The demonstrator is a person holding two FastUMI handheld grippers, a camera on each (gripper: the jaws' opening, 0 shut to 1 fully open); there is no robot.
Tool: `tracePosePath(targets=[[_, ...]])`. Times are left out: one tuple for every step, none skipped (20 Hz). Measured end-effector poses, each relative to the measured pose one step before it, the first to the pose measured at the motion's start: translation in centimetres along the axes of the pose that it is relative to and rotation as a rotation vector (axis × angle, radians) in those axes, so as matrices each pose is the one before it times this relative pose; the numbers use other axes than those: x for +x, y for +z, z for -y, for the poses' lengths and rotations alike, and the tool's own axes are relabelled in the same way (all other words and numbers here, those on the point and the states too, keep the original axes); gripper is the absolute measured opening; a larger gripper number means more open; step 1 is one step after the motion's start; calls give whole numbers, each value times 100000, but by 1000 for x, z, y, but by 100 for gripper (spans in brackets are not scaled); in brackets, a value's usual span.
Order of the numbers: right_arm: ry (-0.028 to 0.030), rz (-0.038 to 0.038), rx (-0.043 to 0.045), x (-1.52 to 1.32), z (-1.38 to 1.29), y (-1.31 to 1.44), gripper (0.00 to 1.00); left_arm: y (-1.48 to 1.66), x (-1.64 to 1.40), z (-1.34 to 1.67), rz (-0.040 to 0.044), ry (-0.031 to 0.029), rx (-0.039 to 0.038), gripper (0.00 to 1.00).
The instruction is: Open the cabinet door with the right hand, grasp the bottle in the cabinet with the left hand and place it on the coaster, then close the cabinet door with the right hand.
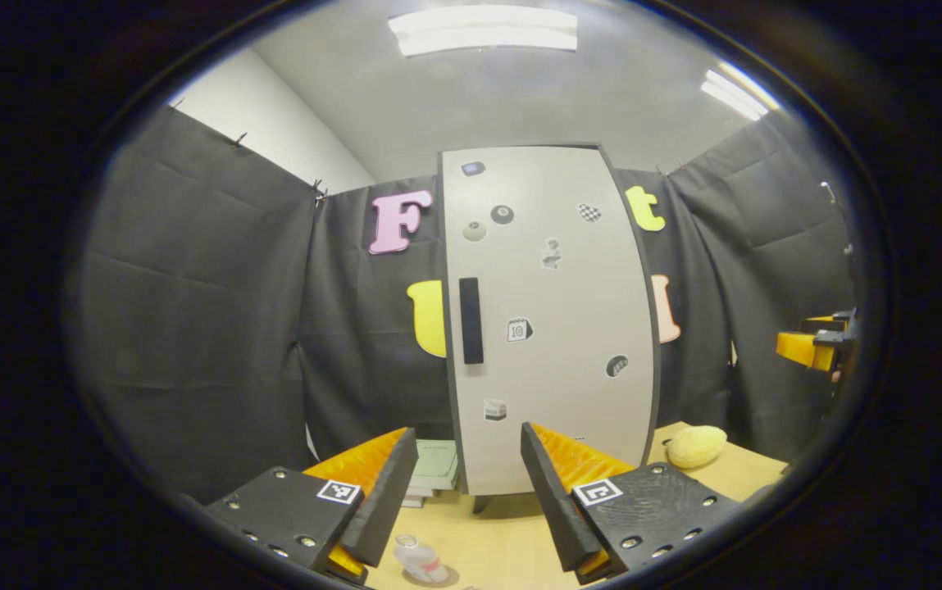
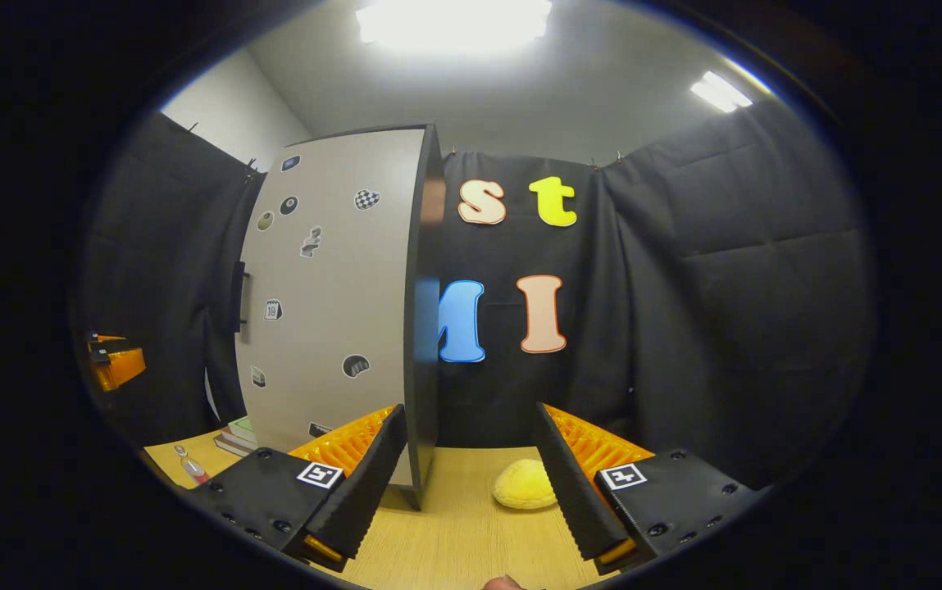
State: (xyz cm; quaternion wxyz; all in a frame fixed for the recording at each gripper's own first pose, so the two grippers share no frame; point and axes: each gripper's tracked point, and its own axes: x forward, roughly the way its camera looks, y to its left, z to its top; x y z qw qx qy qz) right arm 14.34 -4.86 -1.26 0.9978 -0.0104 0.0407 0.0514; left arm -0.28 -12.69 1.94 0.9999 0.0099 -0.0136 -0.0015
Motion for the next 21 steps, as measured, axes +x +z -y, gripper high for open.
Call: tracePosePath(targets=[[-738, 632, 674, -635, 415, 20, 98, 149, -231, 214, 214, -622, 55, 76], [-1399, 730, 251, -559, 394, 103, 98, 165, -188, 95, 463, -703, 130, 79], [-1363, 86, 273, -462, 129, 3, 98, 79, -81, 104, 412, -771, 14, 79], [-1384, -358, 737, -510, 129, 29, 98, -33, -104, 33, -357, -854, -43, 79], [-340, 8, 917, -251, -211, 177, 98, -172, -23, -158, -507, -537, -148, 76], [-66, 469, 311, -349, -119, 175, 98, 169, -219, -161, 641, -297, -36, 76], [-1323, -298, -222, -265, 172, 49, 97, 118, -118, -375, 365, 293, 86, 76], [-1222, -179, 394, -354, 141, 85, 97, 1, -117, -265, 9, -213, 28, 79], [-211, 612, 761, -301, -347, 299, 96, 37, 47, -253, 438, -445, -193, 76], [11, 798, 437, -300, -328, 289, 96, 17, -54, -327, 29, -14, -252, 79], [-10, 594, -359, -270, -355, 137, 94, -199, -69, -365, -405, 25, -458, 76], [-62, 608, -723, -287, -157, 253, 94, -125, -120, -369, -364, 65, -554, 78], [742, 40, -827, -107, -442, 178, 96, 51, 7, -373, 202, 50, -588, 78], [765, 79, -805, -257, -439, 86, 96, 144, 40, -353, 281, -53, -347, 79], [135, 287, -842, -34, -299, 220, 96, -170, -29, -404, 4, 278, 91, 79], [-246, 895, -545, -92, -193, 295, 96, 59, -150, -392, 217, 243, 327, 76], [-210, 618, -162, -18, -251, 216, 96, 162, -61, -237, 256, 97, 377, 79], [-264, 329, 52, -143, -141, 141, 94, 3, -107, -283, 96, -6, 251, 79], [-112, 289, 144, -91, -159, 166, 94, -148, -196, -148, -241, -255, 132, 79], [-251, 252, 123, -122, -69, 38, 94, -6, -3, -122, 34, -148, 9, 79], [-222, 147, 9, -5, -120, 108, 94, -15, 38, -119, -106, -176, 33, 79]])
